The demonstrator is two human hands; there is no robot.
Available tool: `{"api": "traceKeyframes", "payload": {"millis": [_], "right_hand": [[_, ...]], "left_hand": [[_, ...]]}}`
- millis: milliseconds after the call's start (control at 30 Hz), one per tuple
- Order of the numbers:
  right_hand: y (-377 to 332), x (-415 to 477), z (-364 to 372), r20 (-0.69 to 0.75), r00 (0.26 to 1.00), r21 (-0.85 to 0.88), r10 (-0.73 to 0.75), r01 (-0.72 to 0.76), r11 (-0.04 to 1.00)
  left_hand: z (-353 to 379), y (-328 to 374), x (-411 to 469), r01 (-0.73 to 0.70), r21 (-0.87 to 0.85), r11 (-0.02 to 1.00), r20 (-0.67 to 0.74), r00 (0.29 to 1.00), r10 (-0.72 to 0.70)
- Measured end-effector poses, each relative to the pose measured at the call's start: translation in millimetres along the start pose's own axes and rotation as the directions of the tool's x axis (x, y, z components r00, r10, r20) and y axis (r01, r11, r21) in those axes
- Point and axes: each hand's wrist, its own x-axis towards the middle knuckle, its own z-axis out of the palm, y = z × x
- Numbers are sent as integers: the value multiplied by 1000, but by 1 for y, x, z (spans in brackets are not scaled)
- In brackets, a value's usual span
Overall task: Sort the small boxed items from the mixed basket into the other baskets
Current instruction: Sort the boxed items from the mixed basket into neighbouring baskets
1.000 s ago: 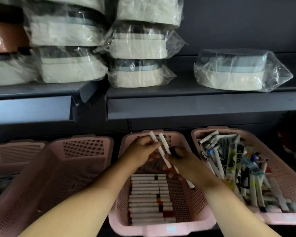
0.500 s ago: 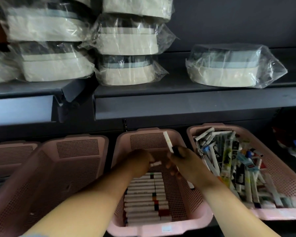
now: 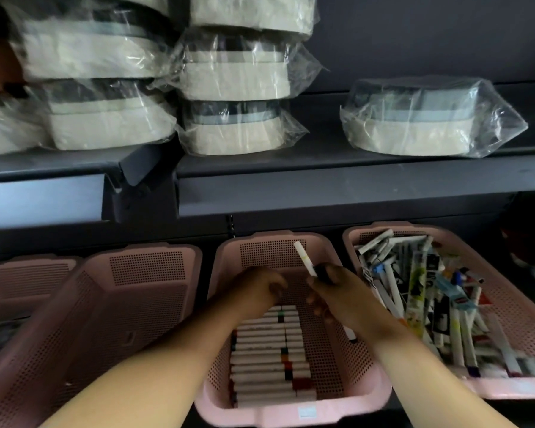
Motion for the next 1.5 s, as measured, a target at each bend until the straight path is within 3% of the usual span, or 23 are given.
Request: {"api": "traceKeyframes", "payload": {"millis": [133,467,533,600,667,800,933,1067,1167,1267,1400,1500], "right_hand": [[-6,0,7,33,999,48,9,-10,999],[-9,8,14,52,998,-20,25,-24,1000],[-8,8,11,0,997,49,74,-74,996],[-5,7,7,-57,993,110,99,-92,990],[-2,6,2,-88,994,116,67,-57,992],[6,6,-2,-105,994,88,38,-29,996],[8,7,-5,-123,990,192,67,-43,981],[3,6,-5,-136,986,324,96,-48,945],[-2,4,-5,-134,990,283,48,-8,959],[-8,3,-5,-182,983,187,-19,53,981],[-12,8,-4,-184,983,277,-2,54,959],[-14,8,-3,-180,983,302,-21,75,950]], "left_hand": [[-11,29,-2,-46,-526,849,-63,998,15],[-24,23,-2,-20,-725,688,-189,967,-172],[-30,16,2,-50,-563,825,-302,941,-149],[-30,7,4,-83,-202,976,-358,934,5],[-23,-1,6,-107,27,994,-250,962,111],[0,-14,9,-44,234,971,24,999,39],[10,-16,9,23,204,979,97,994,-44],[10,-17,8,6,194,981,117,993,-29],[8,-15,6,-3,152,988,77,997,-9],[2,0,3,-32,-9,999,-37,999,32],[-8,22,-5,-107,-312,944,-91,992,82],[-13,28,-11,-133,-344,930,-125,988,95]]}}
